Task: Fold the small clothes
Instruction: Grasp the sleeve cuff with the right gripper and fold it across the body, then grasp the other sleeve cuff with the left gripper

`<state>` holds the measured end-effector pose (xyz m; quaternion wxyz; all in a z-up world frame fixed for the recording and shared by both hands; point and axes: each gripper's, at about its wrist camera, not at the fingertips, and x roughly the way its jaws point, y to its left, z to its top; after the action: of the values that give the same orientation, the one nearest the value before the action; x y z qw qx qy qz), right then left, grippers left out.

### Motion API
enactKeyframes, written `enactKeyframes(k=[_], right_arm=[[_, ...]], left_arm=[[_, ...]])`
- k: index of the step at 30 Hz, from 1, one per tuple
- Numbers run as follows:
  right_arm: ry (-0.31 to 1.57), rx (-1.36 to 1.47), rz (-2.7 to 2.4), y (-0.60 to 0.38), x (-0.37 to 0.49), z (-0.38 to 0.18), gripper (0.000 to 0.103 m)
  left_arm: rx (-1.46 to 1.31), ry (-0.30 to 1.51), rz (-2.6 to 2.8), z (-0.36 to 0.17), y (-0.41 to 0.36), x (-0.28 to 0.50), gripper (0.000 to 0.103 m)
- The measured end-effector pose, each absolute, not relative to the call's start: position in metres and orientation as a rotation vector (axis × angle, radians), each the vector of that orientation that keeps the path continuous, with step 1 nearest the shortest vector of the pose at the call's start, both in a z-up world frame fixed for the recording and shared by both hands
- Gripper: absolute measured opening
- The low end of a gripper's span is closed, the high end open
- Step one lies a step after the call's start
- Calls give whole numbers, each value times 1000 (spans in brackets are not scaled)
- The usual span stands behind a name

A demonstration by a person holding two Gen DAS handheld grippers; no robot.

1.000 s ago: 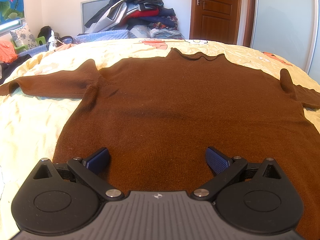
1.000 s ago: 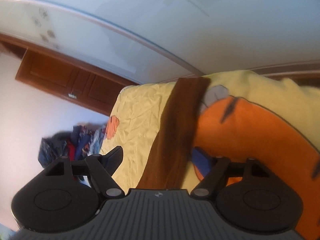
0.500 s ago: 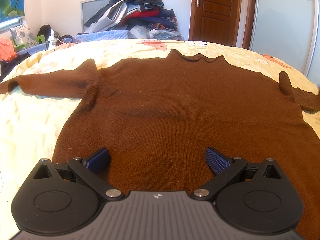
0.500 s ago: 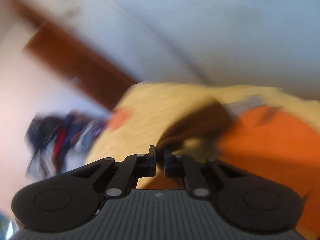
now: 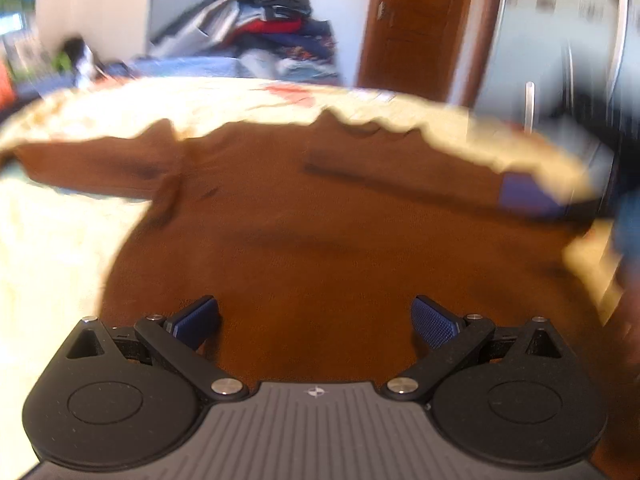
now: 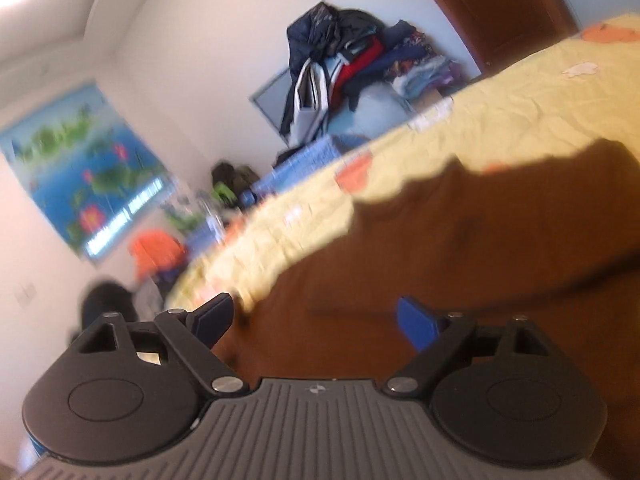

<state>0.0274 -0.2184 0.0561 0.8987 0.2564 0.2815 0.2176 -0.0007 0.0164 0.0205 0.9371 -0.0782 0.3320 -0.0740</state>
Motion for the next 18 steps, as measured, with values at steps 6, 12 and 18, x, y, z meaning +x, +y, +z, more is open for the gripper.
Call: enactKeyframes(k=[6,12,18], right_arm=[[593,329,360,-217,-7,30,91],[581,347,363,-217,-18,8,94],[596,391,372,-222,-13,3,95]], left_arm=[[-414,726,-207,46,25,90,103],[-482,864,-107,22,11,185,59],[-285,820,-8,25,-16,207,8]])
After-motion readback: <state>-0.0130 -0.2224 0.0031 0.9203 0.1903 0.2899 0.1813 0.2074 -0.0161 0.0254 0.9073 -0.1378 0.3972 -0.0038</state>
